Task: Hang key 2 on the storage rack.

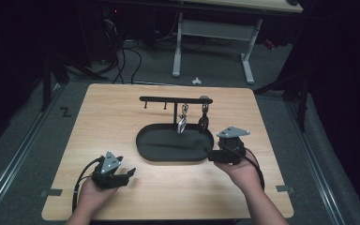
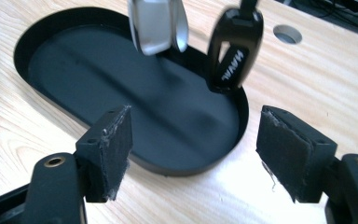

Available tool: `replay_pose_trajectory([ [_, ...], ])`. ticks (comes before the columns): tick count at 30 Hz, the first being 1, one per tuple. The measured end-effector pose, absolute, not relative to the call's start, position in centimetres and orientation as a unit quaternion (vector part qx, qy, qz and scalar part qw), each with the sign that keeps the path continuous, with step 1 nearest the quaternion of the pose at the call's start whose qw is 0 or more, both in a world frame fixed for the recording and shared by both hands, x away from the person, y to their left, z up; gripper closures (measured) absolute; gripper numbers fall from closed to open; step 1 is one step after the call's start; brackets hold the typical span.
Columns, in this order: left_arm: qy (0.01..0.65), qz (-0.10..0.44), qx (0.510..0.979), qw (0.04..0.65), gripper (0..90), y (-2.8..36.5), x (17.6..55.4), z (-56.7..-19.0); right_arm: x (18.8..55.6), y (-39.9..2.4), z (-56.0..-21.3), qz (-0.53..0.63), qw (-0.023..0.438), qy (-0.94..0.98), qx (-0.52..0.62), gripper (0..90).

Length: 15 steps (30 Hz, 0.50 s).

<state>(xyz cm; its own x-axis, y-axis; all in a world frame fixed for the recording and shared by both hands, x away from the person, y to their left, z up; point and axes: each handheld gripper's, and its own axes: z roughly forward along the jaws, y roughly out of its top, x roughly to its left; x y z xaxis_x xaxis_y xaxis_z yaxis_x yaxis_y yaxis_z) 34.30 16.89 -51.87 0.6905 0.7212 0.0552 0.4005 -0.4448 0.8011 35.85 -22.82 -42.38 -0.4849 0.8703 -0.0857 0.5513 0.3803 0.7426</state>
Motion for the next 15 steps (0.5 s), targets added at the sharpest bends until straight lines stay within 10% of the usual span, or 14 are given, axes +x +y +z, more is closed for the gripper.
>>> replay_pose_trajectory([
  [15, 0.341, 0.188, 0.824, 0.411, 32.4, 16.2, 34.9, -51.8, 31.5, -26.7, -49.8, 0.372, 0.268, 0.750, 0.476, 21.4],
])
